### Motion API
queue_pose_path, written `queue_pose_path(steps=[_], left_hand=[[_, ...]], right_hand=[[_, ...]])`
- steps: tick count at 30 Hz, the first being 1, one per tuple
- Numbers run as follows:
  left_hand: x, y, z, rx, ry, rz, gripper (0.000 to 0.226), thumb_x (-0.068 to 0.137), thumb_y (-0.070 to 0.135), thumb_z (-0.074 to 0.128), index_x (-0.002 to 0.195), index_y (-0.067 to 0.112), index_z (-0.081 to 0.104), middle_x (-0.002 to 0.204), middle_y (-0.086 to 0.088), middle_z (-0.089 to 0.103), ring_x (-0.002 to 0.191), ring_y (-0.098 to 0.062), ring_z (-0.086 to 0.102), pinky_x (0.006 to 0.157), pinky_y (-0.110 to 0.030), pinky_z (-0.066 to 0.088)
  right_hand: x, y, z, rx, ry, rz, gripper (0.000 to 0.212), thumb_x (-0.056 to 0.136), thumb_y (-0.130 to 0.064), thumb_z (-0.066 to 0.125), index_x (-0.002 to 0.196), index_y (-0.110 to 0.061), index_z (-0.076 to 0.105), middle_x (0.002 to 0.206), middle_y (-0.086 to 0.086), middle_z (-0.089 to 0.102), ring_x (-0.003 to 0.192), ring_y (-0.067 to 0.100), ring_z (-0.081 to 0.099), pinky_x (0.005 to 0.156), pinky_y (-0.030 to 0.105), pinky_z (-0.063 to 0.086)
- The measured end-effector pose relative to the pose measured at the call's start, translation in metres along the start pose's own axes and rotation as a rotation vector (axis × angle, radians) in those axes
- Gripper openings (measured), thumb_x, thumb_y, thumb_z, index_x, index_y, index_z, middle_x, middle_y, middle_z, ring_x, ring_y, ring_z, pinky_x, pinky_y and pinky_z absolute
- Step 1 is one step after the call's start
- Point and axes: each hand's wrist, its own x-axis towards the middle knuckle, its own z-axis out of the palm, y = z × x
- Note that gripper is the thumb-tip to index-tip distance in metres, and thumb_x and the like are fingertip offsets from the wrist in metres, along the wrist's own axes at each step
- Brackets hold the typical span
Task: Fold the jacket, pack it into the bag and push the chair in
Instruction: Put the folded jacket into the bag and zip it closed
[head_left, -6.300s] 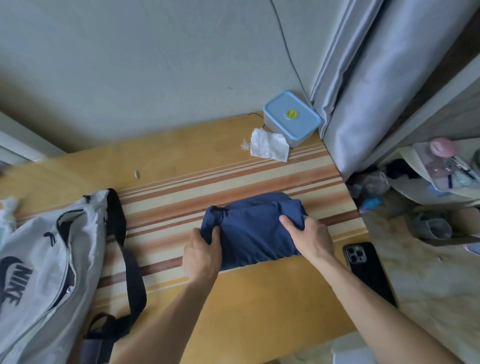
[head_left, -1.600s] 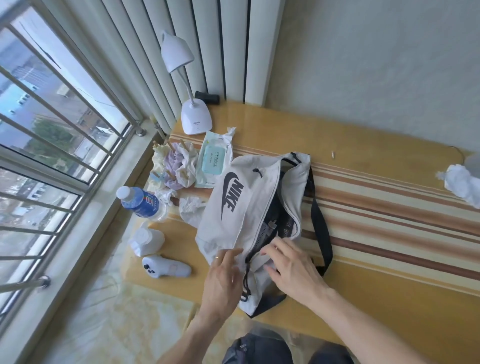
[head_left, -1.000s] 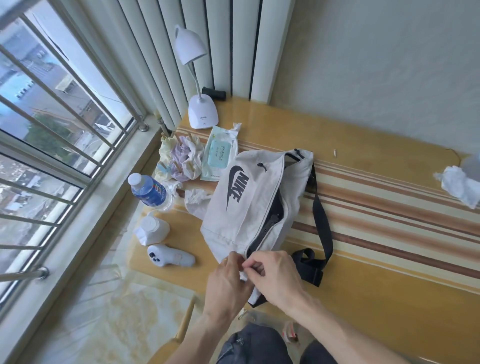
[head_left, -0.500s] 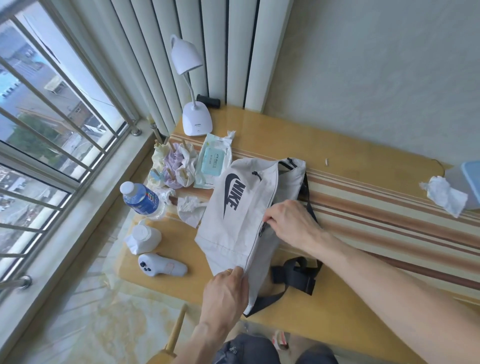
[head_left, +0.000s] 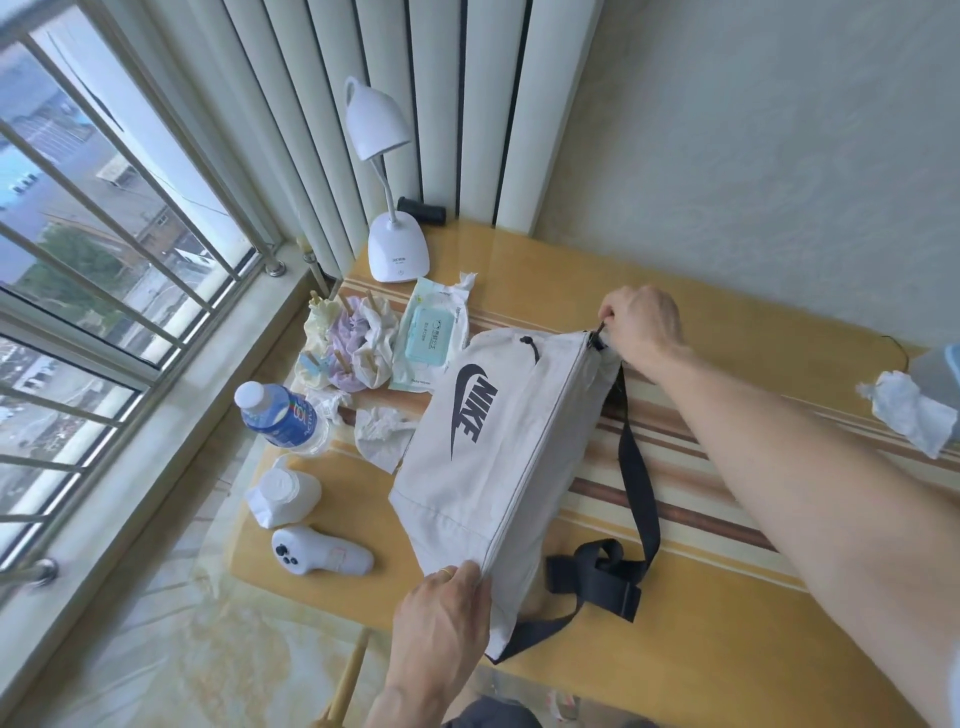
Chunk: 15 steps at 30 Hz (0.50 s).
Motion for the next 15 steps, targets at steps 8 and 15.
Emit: queue_pose_path(steps=[8,15], left_hand=[[0.004,0.016,-0.004,-0.052,0.218,0.059,0.025,0.090,0.037,0.068,0.104,0.018,0.062,0.128,-0.008,0.059,0.113,-0.030,0.057,0.087,-0.041,0.052],[0.021,0.009,0.034,0.187,-0.063,0.196,0.060,0.098,0.031,0.047,0.156,0.029,0.033,0.165,-0.008,0.034,0.152,-0.035,0.030,0.112,-0.048,0.043]], right_hand=[[-0.133,-0.056,0.022,0.249,-0.007,-0.187,0.035,0.101,-0.025,0.050,0.134,-0.016,0.056,0.143,0.014,0.051,0.131,0.035,0.047,0.107,0.047,0.044],[-0.207,-0.062,0.096,0.172,-0.405,-0.287,0.057,0.105,-0.043,0.036,0.159,-0.027,0.025,0.171,0.007,-0.007,0.157,0.032,-0.004,0.126,0.052,0.015]])
